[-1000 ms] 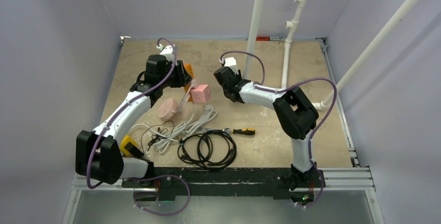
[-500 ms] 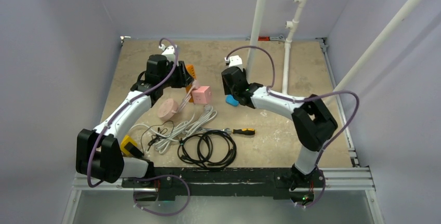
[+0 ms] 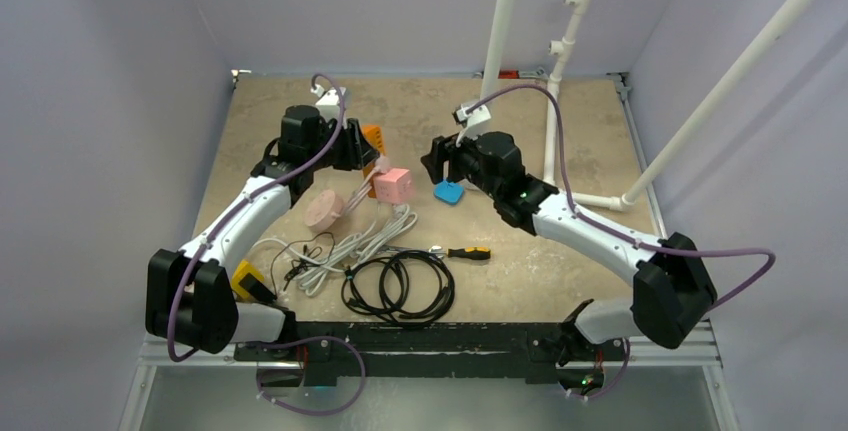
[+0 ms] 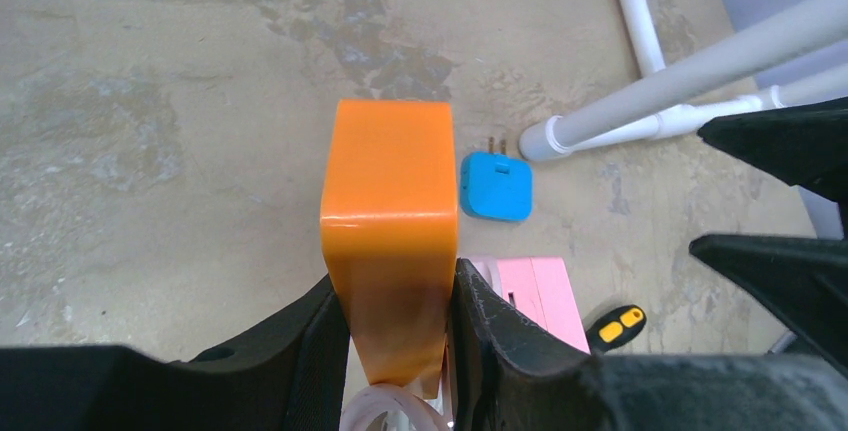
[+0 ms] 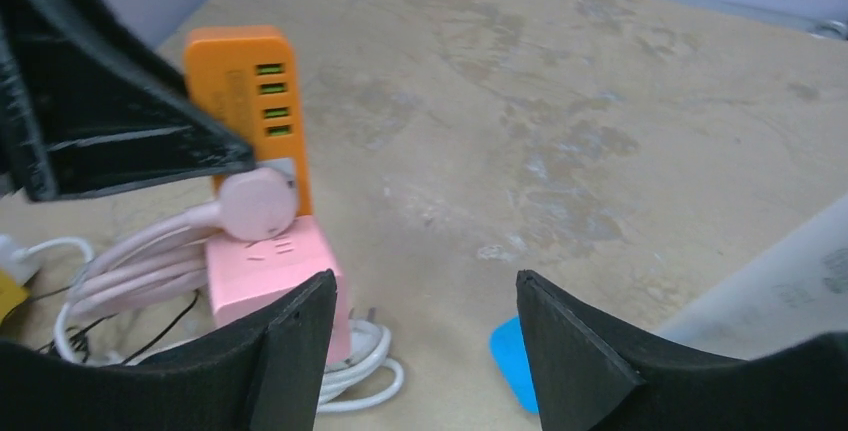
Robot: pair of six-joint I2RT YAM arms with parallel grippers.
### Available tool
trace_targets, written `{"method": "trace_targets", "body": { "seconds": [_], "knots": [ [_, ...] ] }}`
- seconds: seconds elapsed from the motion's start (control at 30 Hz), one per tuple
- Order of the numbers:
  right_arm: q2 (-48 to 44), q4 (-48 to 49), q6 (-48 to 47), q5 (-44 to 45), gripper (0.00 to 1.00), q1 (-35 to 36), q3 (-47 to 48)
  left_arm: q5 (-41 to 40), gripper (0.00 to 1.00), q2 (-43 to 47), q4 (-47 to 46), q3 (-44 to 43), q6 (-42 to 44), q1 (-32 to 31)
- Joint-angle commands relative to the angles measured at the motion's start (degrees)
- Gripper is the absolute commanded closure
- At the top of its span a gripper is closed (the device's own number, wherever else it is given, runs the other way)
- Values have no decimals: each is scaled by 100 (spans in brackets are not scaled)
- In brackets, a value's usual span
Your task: Pull the plug off the socket
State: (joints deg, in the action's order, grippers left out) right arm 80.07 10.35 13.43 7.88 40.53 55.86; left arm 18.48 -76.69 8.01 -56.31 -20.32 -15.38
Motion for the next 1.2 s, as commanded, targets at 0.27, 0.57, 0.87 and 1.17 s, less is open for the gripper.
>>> {"method": "trace_targets", "body": {
  "seconds": [0.27,0.57,0.87,1.17],
  "knots": [
    [-653,1584,-7,-2069,11,4,-995,1097,100,110,-1086,100,-229,43],
    [-494,1828,187,-1890,10,7,-1111,1289,100,-53,-1276,185,-359,-112],
    [-475,1840,180,-1648,20,35,-1125,1298,100,-248,-1213,147,-327,-414],
    [-116,1581,-7,-1577,26,278,-836,1240,100,-303,-1093,89,-252,-492]
  ]
}}
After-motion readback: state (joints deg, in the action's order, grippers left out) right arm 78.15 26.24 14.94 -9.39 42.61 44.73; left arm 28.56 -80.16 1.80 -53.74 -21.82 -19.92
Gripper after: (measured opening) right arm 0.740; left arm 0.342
